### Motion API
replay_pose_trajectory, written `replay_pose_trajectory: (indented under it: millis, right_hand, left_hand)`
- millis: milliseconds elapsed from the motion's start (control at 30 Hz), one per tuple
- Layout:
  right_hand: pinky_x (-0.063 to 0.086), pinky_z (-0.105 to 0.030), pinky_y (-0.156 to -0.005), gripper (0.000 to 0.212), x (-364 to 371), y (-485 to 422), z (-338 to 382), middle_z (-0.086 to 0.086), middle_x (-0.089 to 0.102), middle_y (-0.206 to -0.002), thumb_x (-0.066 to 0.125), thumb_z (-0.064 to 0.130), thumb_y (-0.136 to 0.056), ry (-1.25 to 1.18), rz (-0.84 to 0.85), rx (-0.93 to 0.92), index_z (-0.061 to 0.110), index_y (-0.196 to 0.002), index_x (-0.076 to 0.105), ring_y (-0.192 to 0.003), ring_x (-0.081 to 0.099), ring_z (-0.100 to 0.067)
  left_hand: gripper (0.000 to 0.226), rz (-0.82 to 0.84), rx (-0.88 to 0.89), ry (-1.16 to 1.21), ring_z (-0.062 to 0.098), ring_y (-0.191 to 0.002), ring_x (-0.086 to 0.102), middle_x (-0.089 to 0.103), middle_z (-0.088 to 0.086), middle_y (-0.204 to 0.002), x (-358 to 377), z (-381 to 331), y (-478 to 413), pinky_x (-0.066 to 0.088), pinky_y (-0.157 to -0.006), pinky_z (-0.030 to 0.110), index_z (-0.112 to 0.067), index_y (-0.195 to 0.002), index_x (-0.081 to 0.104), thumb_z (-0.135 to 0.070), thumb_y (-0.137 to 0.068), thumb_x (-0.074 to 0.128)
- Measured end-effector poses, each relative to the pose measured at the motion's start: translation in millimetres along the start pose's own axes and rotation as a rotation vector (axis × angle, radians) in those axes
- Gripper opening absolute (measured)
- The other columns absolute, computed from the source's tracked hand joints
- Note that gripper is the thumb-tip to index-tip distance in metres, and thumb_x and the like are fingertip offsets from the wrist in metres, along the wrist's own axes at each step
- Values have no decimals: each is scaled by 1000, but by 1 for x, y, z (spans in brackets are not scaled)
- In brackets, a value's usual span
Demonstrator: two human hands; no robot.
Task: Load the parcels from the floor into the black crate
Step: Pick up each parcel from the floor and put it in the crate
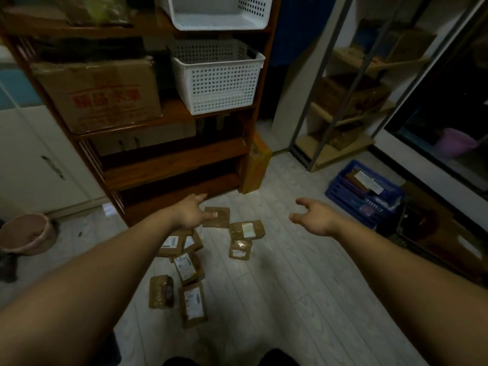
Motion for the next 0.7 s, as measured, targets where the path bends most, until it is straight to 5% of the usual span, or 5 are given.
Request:
replay_pose_trajectory:
  millis: [133, 300, 400, 500, 700]
  right_hand:
    - [31, -32, -105, 69, -10, -48, -22, -8, 31, -152, 57, 43, -89, 9, 49, 19, 19, -147, 27, -134, 36, -25]
    - [33, -31, -104, 71, -6, -124, -51, -9, 30, -152, 58, 43, -89, 9, 176, -26, 19, -147, 26, -133, 37, -25]
    - [33, -25, -98, 71, -2, -179, -72, -10, 30, -152, 57, 44, -89, 68, 300, -93, 18, -147, 25, -133, 37, -24]
    - [33, -24, -94, 69, 1, -235, -97, -10, 32, -150, 55, 45, -91, 168, 432, -152, 19, -147, 25, -131, 39, -25]
    - [37, -29, -96, 68, 12, -346, -144, -11, 33, -149, 56, 42, -91, 120, 505, -61, 17, -146, 27, -130, 39, -27]
  left_hand:
    - [71, 19, -39, 17, 29, -142, 18, 10, 8, -157, 9, -12, -42, 23, -112, 40, -21, -148, 15, -39, -91, 53]
    - [65, -13, -173, 162, 27, -128, 40, 33, 12, -149, 35, -9, -93, 37, -101, 33, -16, -145, 27, -37, -91, 54]
    - [49, -76, -261, 214, 23, -110, 52, 52, 10, -130, 58, -12, -121, 39, -78, 19, -15, -134, 44, -38, -91, 53]
    - [21, -71, -323, 324, 20, -95, 56, 54, -3, -95, 89, -22, -147, 47, -82, 29, -19, -111, 53, -24, -91, 56]
    - [63, 30, -546, 301, 38, -119, 50, 49, 23, -134, 143, -34, -193, 42, -96, 38, -10, -145, 28, -29, -91, 56]
Point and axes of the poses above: each hand's wrist, its own y-axis away from the middle knuckle, its own x-axis out of the palm, z = x × y, the point moved 2 cm from there along -y, towards the middle knuckle
